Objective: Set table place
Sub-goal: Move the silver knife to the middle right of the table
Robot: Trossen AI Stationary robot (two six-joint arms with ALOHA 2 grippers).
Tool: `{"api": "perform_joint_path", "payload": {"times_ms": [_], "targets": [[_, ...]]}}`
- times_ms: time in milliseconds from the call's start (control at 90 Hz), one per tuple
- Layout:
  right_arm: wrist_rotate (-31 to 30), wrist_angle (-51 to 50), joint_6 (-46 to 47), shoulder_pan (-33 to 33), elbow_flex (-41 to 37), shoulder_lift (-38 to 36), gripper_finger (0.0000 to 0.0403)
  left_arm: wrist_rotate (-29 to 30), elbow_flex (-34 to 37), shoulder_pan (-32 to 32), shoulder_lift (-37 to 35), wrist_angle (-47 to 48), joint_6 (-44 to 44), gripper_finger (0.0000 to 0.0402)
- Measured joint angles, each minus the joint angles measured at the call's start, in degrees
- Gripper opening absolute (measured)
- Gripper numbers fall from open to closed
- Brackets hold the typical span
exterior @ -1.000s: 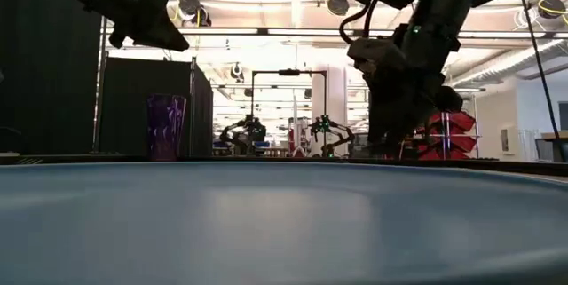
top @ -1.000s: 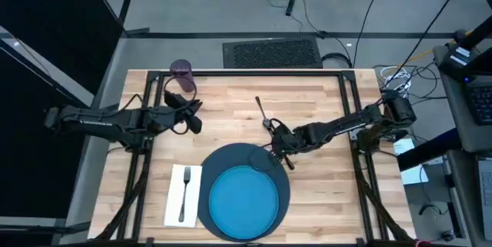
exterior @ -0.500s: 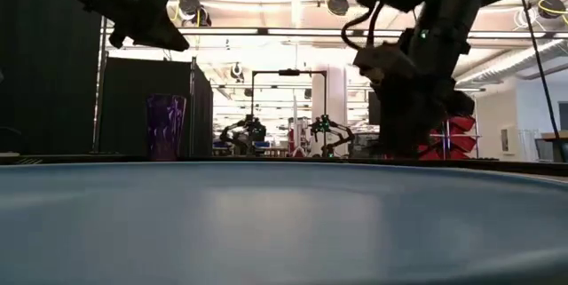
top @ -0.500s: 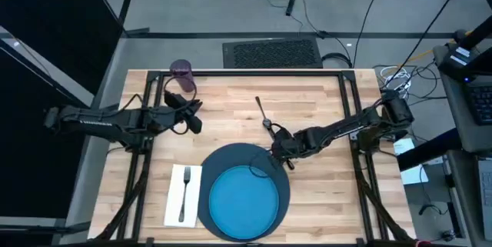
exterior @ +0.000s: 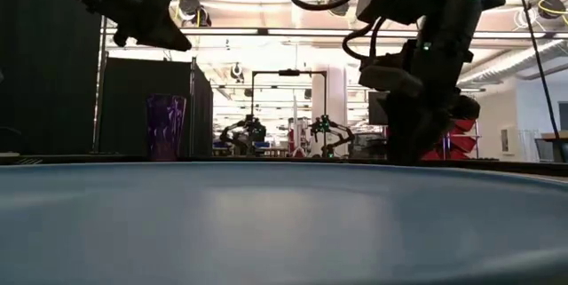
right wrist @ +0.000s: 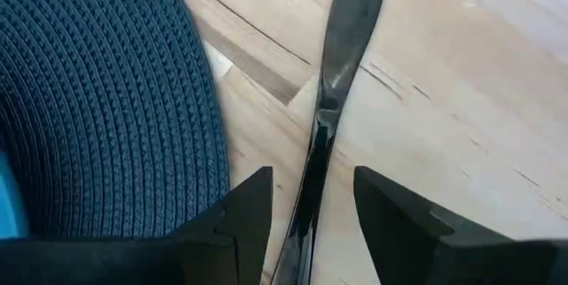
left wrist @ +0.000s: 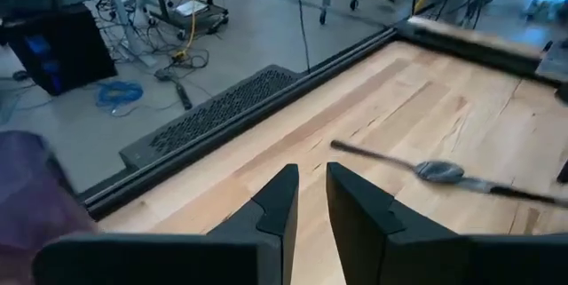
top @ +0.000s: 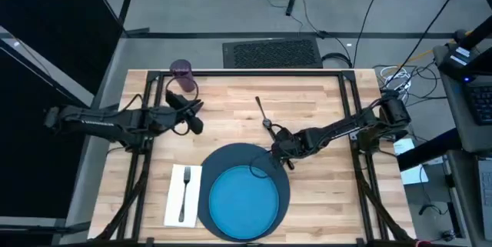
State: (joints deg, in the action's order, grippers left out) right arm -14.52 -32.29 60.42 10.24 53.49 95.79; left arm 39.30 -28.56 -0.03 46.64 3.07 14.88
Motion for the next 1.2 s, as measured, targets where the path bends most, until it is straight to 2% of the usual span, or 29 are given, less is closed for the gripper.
{"api": "perform_joint_path", "payload": {"times_ms": [67,156,267,378,522,689,922,1200], "targets": [[-0.35,0.15,0.17,0.0,0.0,0.0,0.0144,-0.78,2.44,0.02,0.29,-7.52,-3.18,0.0047],[-0.55,0.45,0.19,0.0,0.0,0.0,0.0144,-5.13,5.6,0.06,0.43,-16.41,-7.98,0.0047],[-0.61,0.43,0.15,0.0,0.0,0.0,0.0144,-11.49,8.31,0.04,0.43,-25.33,-12.0,0.0047],[-0.96,0.54,-0.05,0.0,0.0,0.0,0.0144,-13.99,10.79,0.44,0.52,-31.23,-13.73,0.0047],[-0.96,0.85,-0.11,-0.06,0.0,0.0,0.0144,-16.14,12.2,2.38,0.58,-31.75,-12.05,0.0047],[-0.92,0.89,-0.24,-0.88,0.0,0.0,0.0144,-21.94,13.44,5.83,1.36,-31.75,-9.29,0.0047],[-0.61,1.65,-1.11,-1.66,-0.29,0.02,0.0144,-24.28,13.49,7.44,5.11,-32.59,-8.72,0.0047],[0.98,5.87,0.19,-2.08,-4.64,0.02,0.0144,-25.72,13.49,7.89,8.47,-35.93,-8.87,0.0047]]}}
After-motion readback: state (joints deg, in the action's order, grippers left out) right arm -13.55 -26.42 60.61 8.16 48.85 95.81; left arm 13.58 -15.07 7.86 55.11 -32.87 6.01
